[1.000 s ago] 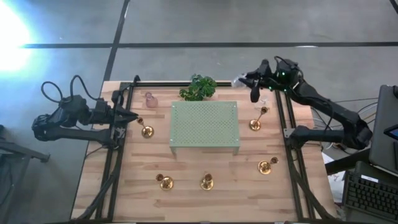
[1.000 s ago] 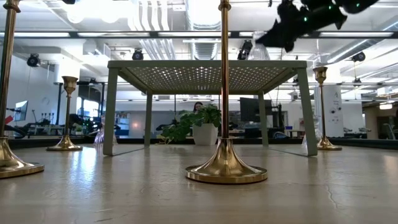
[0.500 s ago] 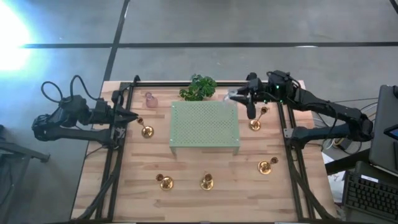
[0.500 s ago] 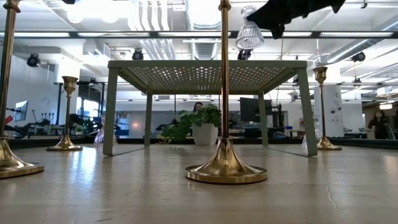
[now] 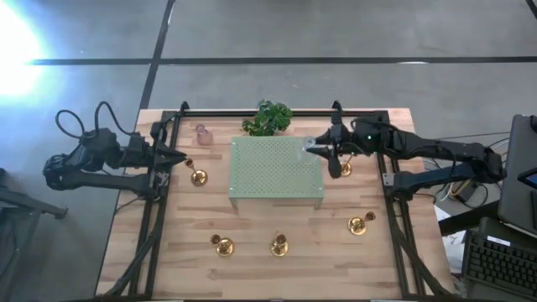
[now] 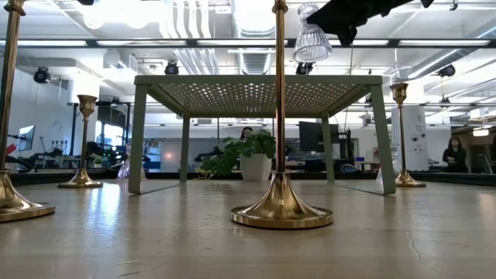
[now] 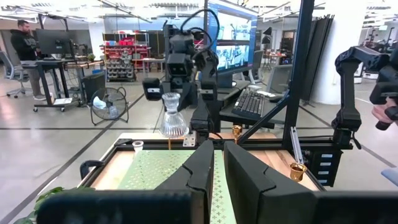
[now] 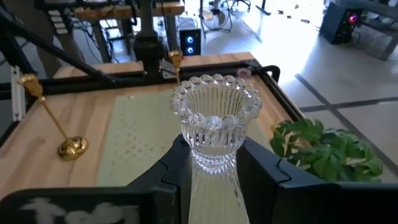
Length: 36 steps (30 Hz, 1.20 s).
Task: Pick & Place candle stick holders
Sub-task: Put the transparent candle holder on the shelf
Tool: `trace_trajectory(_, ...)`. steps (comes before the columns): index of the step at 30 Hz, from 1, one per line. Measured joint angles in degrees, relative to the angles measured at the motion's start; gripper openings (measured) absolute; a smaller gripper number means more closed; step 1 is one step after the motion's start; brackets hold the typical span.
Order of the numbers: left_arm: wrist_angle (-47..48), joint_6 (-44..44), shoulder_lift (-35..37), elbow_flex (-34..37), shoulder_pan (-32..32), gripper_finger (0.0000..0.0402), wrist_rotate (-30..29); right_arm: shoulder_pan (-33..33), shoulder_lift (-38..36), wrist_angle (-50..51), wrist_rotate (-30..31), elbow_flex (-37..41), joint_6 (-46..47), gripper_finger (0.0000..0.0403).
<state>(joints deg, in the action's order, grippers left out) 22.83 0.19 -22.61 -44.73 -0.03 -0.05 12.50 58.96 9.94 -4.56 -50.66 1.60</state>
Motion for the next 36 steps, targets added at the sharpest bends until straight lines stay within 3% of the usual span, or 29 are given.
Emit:
trace_trajectory(10,0.00,0.00,0.00,0.00,0.02,0.0045,0.02,-3.89,0.04,-10.16,1.69,5.92,3.20,0.0090)
trace_trajectory(19,-0.01,0.00,0.01,0.01,0.01,0.0045,0.01,-6.16,0.04,-10.29,6.26,6.30,2.74,0.0090)
trace_trajectory(29,0.00,0.00,0.00,0.02,0.02,0.0045,0.02,-8.53,2.51,-14.06,6.24,6.33,2.74,0.0088)
trace_trajectory(36,0.02,0.00,0.00,0.01,0.00,0.0045,0.01,-8.52,8.19,-18.60,4.47,6.05,2.76,0.0088)
